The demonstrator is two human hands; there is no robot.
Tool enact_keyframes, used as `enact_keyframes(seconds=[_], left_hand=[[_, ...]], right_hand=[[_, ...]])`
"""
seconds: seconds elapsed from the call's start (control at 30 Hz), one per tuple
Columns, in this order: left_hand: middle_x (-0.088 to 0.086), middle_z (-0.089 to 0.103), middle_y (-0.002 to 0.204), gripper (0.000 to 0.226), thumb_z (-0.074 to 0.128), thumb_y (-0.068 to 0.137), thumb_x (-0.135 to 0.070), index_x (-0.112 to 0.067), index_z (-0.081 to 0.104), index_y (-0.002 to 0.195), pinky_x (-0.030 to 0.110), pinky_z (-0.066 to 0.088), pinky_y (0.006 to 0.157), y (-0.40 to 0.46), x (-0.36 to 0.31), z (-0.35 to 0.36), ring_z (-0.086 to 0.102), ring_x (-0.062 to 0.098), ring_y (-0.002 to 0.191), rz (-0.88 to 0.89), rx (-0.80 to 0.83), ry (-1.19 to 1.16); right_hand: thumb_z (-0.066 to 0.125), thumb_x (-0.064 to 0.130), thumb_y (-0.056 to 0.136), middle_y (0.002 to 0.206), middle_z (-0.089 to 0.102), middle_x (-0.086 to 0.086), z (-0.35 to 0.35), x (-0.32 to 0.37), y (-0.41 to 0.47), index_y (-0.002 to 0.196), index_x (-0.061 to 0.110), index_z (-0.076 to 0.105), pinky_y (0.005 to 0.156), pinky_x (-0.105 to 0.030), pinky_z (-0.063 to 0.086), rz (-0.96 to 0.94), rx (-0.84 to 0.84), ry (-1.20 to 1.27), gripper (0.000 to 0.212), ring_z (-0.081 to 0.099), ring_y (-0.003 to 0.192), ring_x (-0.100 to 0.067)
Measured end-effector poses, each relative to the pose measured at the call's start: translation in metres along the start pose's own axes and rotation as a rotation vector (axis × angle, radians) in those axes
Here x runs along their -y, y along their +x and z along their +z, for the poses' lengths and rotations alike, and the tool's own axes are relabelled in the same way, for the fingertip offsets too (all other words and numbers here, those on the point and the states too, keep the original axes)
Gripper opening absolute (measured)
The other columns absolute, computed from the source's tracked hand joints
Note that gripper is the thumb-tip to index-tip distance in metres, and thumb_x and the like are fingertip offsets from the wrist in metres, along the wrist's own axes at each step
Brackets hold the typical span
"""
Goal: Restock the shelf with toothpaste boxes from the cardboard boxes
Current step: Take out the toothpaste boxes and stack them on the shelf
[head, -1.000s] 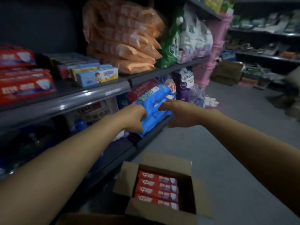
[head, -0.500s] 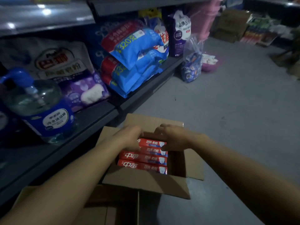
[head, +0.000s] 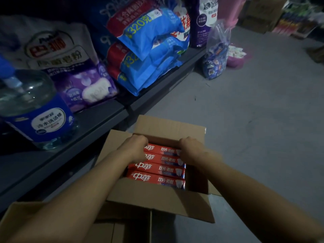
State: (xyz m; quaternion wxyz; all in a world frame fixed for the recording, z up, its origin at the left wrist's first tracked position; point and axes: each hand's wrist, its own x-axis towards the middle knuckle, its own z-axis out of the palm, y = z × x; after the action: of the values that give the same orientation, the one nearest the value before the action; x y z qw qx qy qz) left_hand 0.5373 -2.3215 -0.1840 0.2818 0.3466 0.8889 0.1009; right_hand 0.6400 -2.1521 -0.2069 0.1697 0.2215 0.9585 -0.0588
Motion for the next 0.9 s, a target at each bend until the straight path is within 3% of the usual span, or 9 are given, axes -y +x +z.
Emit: enact_keyframes(seconds=[0.2, 0.47, 0.63, 0.77, 0.9], left_hand=[[0.001, 0.066, 0.102, 0.023, 0.067, 0.084, -0.014, -0.018, 0.062, 0.106, 0.036, 0.056, 0.084, 0.002, 0.011, -0.001, 0.064, 0.016, 0.092, -0.034, -0.001, -0.022], [-0.002, 0.064, 0.097, 0.017, 0.068, 0.084, -0.016, -0.019, 0.064, 0.1, 0.031, 0.054, 0.08, -0.011, 0.021, -0.014, 0.062, 0.013, 0.088, 0.002, -0.057, -0.025], [-0.002, 0.066, 0.094, 0.015, 0.07, 0.084, -0.016, -0.017, 0.065, 0.098, 0.032, 0.055, 0.081, -0.018, 0.02, -0.018, 0.064, 0.012, 0.086, 0.003, -0.081, -0.067], [-0.003, 0.064, 0.091, 0.014, 0.068, 0.084, -0.015, -0.019, 0.064, 0.096, 0.023, 0.05, 0.067, -0.017, 0.022, -0.015, 0.062, 0.009, 0.081, 0.02, -0.074, -0.057], [-0.004, 0.065, 0.096, 0.02, 0.069, 0.083, -0.018, -0.021, 0.063, 0.101, 0.031, 0.057, 0.077, -0.015, 0.022, -0.013, 0.064, 0.01, 0.085, 0.029, -0.061, -0.069]], right_hand=[[0.057, 0.021, 0.092, 0.118, 0.058, -0.011, 0.004, 0.008, 0.0, 0.12, 0.009, 0.052, 0.086, -0.037, 0.052, 0.06, -0.005, 0.049, 0.031, 0.059, 0.106, -0.027], [0.06, 0.012, 0.09, 0.126, 0.054, -0.014, 0.018, 0.017, -0.008, 0.131, 0.005, 0.035, 0.086, -0.036, 0.053, 0.215, 0.034, 0.445, 0.048, 0.059, 0.111, -0.029], [0.059, 0.012, 0.091, 0.116, 0.059, -0.012, 0.02, 0.02, -0.011, 0.119, 0.007, 0.045, 0.081, -0.036, 0.056, 0.277, -0.063, 0.6, 0.032, 0.063, 0.101, -0.025], [0.063, 0.013, 0.089, 0.112, 0.061, -0.01, 0.023, 0.023, -0.015, 0.113, 0.008, 0.047, 0.079, -0.037, 0.057, 0.297, -0.161, 0.644, 0.029, 0.063, 0.099, -0.025], [0.065, 0.013, 0.087, 0.11, 0.061, -0.008, 0.022, 0.023, -0.016, 0.107, 0.01, 0.05, 0.079, -0.038, 0.057, 0.256, -0.255, 0.558, 0.025, 0.062, 0.097, -0.023]])
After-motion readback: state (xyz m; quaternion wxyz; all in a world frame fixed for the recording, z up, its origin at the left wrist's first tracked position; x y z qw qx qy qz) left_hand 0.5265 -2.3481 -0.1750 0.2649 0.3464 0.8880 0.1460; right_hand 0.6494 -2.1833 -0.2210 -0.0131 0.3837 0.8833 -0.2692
